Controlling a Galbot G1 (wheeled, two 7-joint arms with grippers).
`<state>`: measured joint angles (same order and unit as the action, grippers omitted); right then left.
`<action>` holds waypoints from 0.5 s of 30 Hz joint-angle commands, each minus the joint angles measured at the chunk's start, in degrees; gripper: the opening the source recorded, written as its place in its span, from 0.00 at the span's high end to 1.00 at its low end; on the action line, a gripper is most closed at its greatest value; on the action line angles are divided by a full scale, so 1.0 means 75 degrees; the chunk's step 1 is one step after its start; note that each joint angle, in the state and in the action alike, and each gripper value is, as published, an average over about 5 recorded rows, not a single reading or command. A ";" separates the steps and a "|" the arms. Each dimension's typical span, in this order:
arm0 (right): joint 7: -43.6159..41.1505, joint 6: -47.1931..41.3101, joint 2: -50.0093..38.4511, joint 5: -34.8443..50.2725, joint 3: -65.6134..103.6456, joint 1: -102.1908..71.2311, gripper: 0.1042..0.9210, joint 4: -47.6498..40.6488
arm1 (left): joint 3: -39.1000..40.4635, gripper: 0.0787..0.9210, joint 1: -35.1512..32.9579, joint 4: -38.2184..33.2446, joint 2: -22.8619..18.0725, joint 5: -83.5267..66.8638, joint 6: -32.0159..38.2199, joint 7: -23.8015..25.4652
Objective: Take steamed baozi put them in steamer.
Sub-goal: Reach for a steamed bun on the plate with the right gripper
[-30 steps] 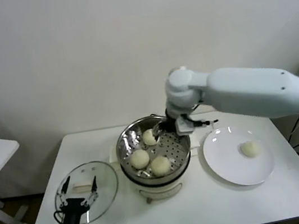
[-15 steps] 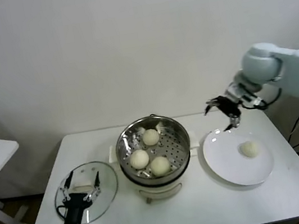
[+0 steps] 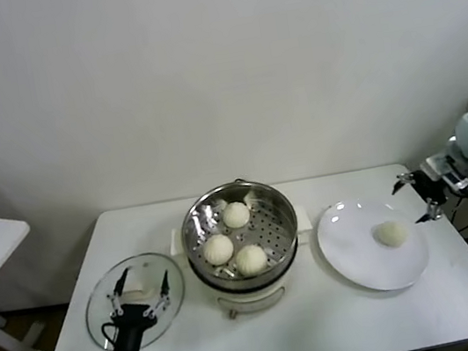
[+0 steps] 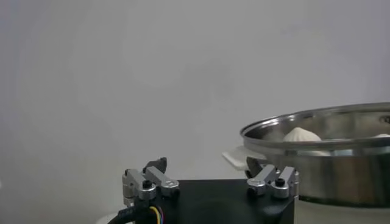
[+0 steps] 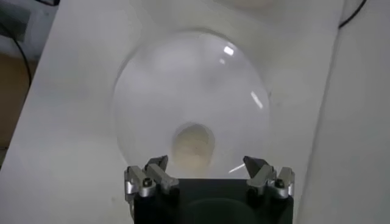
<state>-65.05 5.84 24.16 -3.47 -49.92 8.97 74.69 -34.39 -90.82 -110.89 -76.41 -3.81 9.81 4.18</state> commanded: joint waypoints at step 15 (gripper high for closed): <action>0.0059 0.0403 0.2056 -0.1393 0.1696 -0.1803 0.12 -0.2781 | -0.0101 0.12 0.0021 0.0164 -0.0039 0.0129 -0.0104 -0.0027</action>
<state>-64.66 8.26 33.21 -11.49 -38.53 -2.71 60.65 -35.15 -90.71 -109.77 -76.62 -3.03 9.14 3.99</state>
